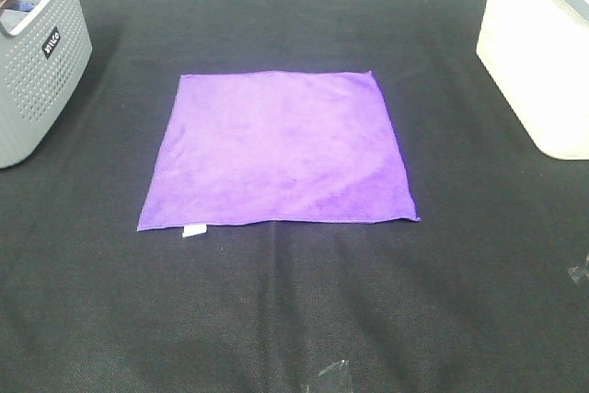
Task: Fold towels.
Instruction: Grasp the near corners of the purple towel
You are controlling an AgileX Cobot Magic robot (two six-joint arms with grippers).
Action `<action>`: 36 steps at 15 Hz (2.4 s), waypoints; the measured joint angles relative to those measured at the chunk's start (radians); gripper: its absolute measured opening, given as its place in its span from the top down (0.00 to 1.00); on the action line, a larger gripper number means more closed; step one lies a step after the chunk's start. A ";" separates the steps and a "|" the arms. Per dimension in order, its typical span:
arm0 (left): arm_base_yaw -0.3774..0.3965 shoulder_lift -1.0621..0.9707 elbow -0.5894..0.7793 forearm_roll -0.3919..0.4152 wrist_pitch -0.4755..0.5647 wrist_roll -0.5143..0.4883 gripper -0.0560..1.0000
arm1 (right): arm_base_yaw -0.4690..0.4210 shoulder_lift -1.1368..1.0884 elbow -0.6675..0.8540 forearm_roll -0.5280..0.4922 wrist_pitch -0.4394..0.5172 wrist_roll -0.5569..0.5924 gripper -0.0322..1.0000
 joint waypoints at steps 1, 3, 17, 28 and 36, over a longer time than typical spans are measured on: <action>0.000 0.000 0.000 0.000 0.000 0.002 0.01 | 0.000 0.000 0.000 0.000 0.000 -0.001 0.07; 0.000 0.000 0.000 0.000 0.000 0.002 0.01 | 0.000 0.000 0.000 0.000 0.000 -0.009 0.04; 0.000 0.000 0.000 0.000 0.000 0.002 0.01 | 0.000 0.000 0.000 0.000 0.000 -0.017 0.03; 0.000 0.000 0.000 0.000 0.000 0.002 0.01 | 0.000 0.000 0.000 0.000 0.000 -0.017 0.03; 0.000 0.000 0.000 0.000 0.000 0.002 0.01 | 0.000 0.000 0.000 0.000 0.000 -0.017 0.03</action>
